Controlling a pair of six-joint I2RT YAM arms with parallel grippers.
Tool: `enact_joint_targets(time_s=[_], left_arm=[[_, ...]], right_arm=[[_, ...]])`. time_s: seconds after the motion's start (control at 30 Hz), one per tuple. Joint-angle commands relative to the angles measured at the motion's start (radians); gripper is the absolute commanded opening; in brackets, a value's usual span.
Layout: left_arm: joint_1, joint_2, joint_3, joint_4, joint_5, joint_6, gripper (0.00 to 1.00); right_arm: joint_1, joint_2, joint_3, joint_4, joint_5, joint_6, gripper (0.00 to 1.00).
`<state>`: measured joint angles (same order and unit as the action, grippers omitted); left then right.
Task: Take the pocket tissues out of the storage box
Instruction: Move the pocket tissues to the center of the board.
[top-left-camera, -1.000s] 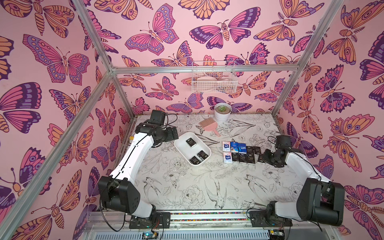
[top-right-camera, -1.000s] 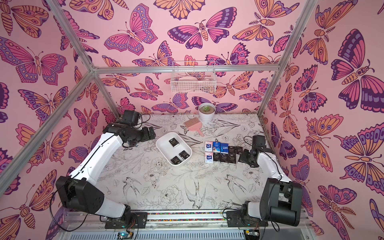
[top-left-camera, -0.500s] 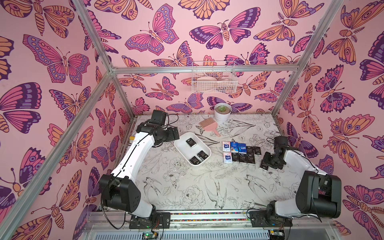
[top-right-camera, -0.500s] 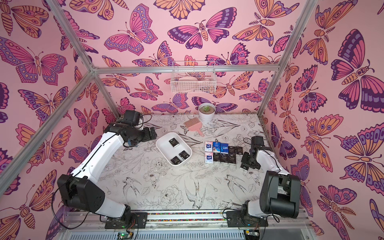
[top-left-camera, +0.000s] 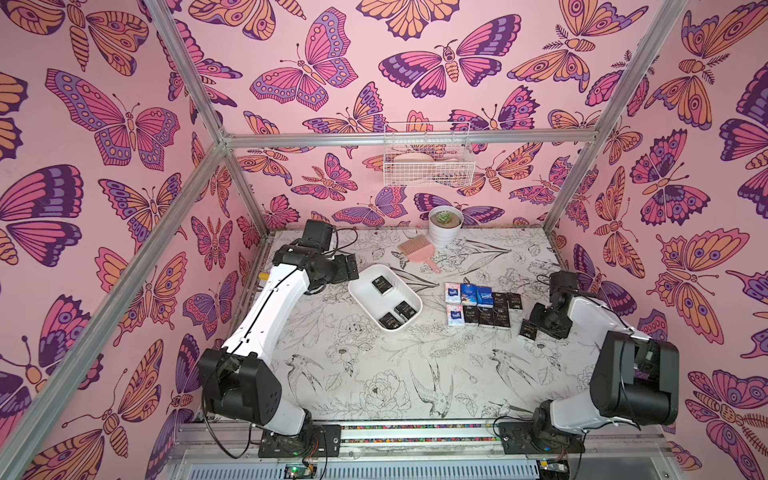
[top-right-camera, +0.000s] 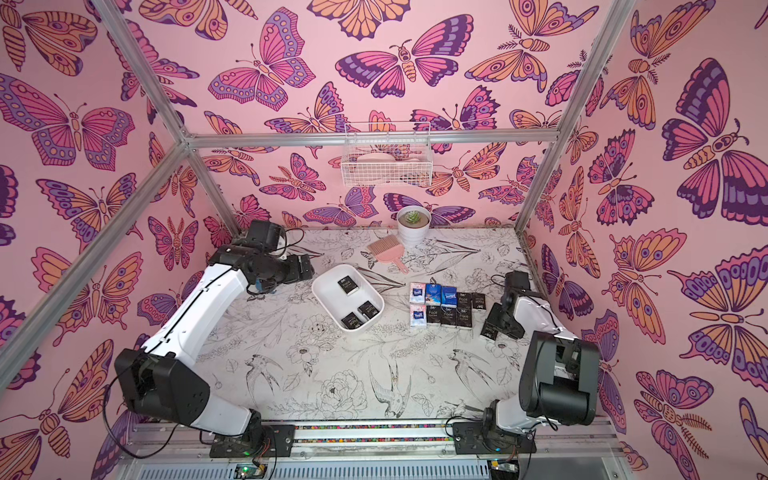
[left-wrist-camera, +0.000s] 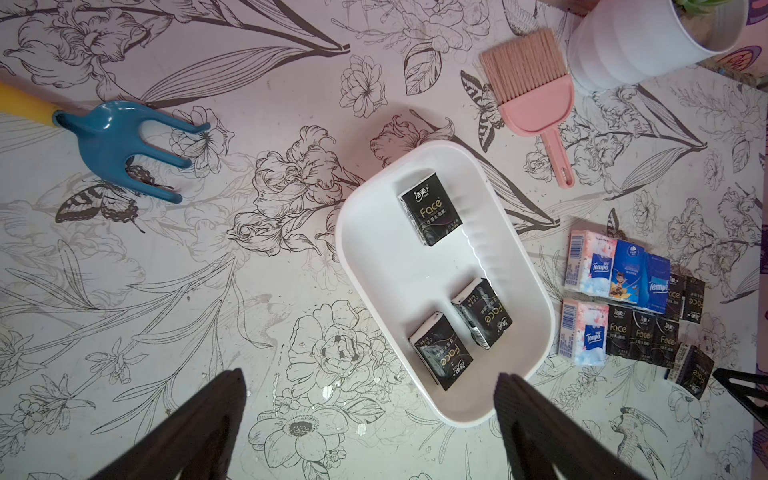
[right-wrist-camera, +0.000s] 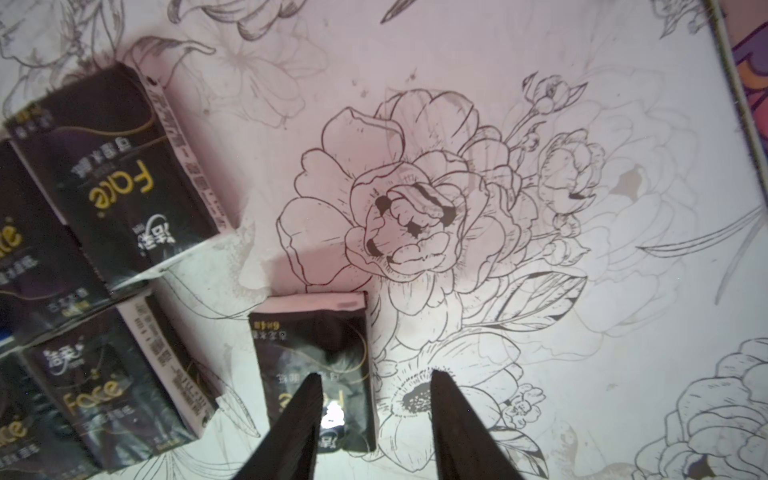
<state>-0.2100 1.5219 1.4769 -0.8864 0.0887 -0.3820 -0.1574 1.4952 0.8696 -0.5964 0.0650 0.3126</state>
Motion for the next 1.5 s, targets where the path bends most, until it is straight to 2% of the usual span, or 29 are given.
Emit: enact_joint_targets(time_s=[0.0, 0.27, 0.43, 0.87, 1.47], left_arm=[[-0.002, -0.022, 0.003, 0.004, -0.009, 0.020, 1.00], [0.000, -0.023, 0.005, 0.003, -0.014, 0.019, 1.00], [0.001, -0.010, 0.009, 0.003, -0.011, 0.014, 1.00], [0.001, -0.013, 0.013, 0.003, -0.012, 0.003, 1.00], [-0.001, -0.016, 0.008, 0.003, -0.012, -0.001, 1.00]], right_arm=[[-0.005, 0.018, -0.027, 0.024, -0.033, 0.019, 0.47], [-0.005, 0.069, -0.023, 0.075, -0.102, -0.022, 0.35], [-0.002, 0.126, -0.003, 0.073, -0.131, -0.050, 0.34], [0.035, 0.144, 0.021, 0.078, -0.180, -0.070, 0.36], [0.055, 0.110, 0.061, 0.051, -0.186, -0.061, 0.41]])
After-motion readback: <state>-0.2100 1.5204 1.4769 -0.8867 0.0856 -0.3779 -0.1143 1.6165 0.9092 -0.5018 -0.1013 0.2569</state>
